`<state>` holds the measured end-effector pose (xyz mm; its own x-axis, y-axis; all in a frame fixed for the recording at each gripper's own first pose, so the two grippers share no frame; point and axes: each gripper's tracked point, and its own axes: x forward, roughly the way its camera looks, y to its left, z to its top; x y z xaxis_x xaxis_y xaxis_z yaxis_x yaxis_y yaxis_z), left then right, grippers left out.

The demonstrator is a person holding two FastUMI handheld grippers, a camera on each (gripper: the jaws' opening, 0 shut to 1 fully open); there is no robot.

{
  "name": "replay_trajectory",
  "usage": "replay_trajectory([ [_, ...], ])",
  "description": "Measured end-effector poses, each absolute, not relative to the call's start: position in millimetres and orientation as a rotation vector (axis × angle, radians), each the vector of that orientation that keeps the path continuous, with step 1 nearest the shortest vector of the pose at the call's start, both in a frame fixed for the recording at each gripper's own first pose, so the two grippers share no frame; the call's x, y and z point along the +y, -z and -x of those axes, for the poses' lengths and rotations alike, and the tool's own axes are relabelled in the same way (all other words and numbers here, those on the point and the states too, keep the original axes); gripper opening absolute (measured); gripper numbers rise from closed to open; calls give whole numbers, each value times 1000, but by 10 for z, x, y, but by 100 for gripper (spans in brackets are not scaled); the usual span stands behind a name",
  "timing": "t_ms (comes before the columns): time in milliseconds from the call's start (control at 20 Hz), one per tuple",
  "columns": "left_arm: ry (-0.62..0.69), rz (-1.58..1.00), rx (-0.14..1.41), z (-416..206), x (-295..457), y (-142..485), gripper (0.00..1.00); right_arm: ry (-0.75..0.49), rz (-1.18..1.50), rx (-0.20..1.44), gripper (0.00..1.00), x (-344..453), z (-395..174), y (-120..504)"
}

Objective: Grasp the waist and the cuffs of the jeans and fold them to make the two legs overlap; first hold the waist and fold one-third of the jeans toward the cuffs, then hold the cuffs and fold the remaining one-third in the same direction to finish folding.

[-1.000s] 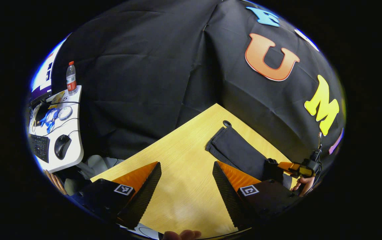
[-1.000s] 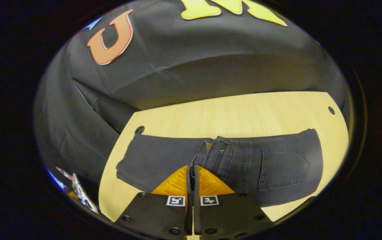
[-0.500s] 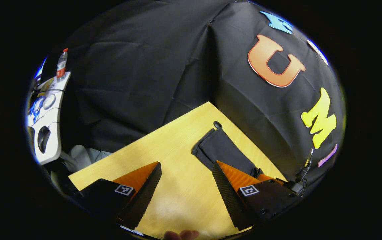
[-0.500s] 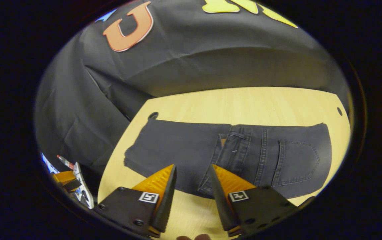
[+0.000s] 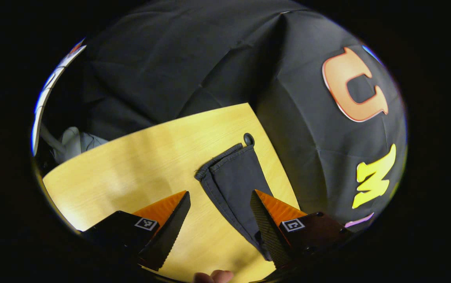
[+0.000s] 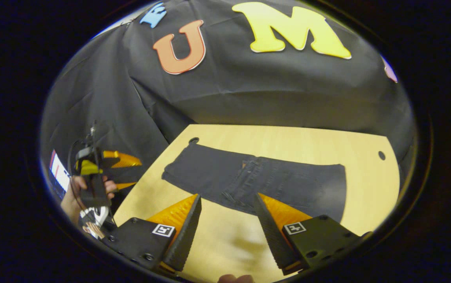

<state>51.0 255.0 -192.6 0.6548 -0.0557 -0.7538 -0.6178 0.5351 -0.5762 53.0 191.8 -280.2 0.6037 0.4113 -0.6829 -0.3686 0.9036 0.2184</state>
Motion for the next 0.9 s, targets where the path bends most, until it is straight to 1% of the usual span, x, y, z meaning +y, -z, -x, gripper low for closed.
replay_trajectory([
  [200, -405, 1150, 890, -834, 2395, 2099, 99, -365, -57, 819, 85, 1329, -237, 2768],
  [300, -447, 1213, 928, -956, 2376, 2240, 99, -305, -82, 834, 85, 1034, -135, 2761],
  [500, -572, 1262, 997, -996, 2434, 2556, 99, -184, -133, 840, 85, 494, 25, 2717],
  [600, -623, 1350, 999, -1058, 2445, 2644, 99, -137, -155, 848, 85, 289, 111, 2724],
  [650, -639, 1367, 1005, -1089, 2469, 2681, 99, -116, -167, 853, 85, 200, 146, 2739],
  [750, -668, 1305, 1045, -1051, 2519, 2826, 99, -80, -186, 867, 85, 65, 202, 2783],
  [900, -679, 1296, 1057, -1106, 2614, 2778, 100, -51, -209, 876, 85, -61, 237, 2804],
])
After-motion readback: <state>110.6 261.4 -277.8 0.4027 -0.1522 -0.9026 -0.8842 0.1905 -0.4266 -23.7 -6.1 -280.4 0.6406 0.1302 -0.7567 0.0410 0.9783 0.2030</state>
